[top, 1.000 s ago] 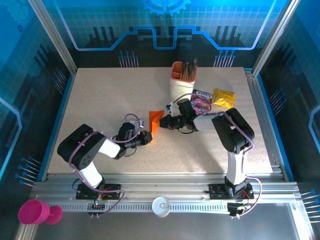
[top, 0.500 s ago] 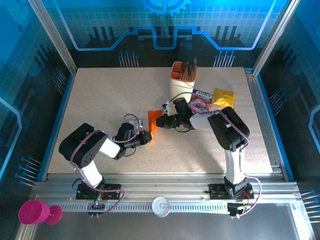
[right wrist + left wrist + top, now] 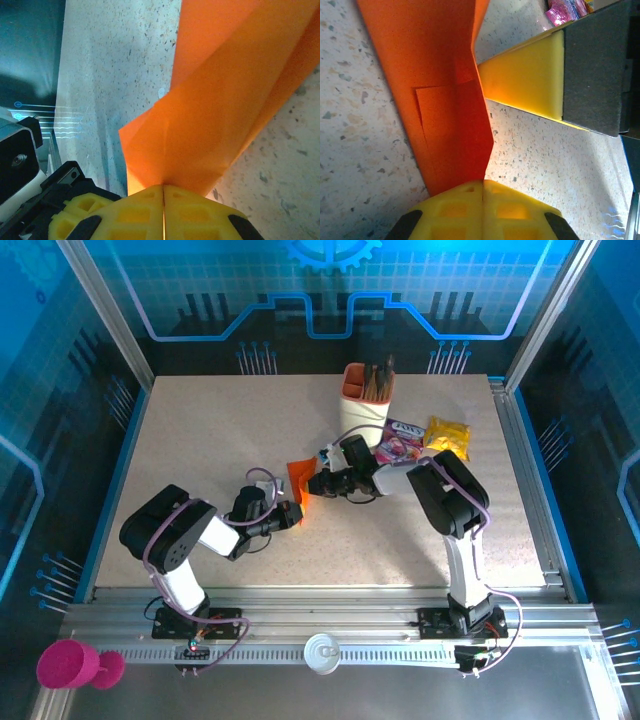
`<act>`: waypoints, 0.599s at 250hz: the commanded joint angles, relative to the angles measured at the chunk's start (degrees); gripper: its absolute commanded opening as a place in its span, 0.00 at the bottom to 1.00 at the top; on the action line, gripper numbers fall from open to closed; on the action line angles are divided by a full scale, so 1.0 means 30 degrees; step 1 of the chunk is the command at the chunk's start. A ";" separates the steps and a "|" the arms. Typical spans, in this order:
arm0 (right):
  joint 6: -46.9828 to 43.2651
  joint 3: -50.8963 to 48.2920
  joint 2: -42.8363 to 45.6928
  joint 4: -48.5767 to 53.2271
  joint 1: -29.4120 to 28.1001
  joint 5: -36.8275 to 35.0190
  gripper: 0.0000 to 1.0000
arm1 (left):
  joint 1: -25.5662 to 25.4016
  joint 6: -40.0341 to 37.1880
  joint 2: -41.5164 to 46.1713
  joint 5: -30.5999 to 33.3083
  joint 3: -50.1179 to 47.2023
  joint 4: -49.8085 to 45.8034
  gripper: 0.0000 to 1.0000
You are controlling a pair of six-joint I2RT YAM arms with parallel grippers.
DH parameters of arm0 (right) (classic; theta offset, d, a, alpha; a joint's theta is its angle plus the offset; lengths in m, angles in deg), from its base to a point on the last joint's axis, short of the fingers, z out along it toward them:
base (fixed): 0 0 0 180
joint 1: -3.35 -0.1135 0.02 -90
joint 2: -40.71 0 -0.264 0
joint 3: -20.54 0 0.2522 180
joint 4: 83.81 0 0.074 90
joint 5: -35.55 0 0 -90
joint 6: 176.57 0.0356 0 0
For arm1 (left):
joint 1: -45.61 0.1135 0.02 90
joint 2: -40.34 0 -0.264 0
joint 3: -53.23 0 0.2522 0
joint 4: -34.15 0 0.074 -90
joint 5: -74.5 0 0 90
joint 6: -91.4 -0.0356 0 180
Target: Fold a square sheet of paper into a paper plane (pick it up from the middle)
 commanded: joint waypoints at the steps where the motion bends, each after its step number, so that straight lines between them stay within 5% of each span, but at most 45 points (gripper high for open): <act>1: -0.0431 0.0710 -0.0666 0.0781 -0.0345 0.0370 0.09 | 0.0249 0.0198 -0.0443 -0.0461 -0.0368 0.0441 0.00; 130: -0.1940 0.3631 -0.2477 0.5670 -0.1054 -0.0650 0.05 | 0.0699 0.0764 -0.0580 -0.0608 -0.0921 0.1655 0.00; 150: -0.1884 0.3834 -0.2846 0.6266 -0.1027 -0.0829 0.00 | 0.0853 0.0941 -0.0028 -0.0333 -0.1205 0.1746 0.11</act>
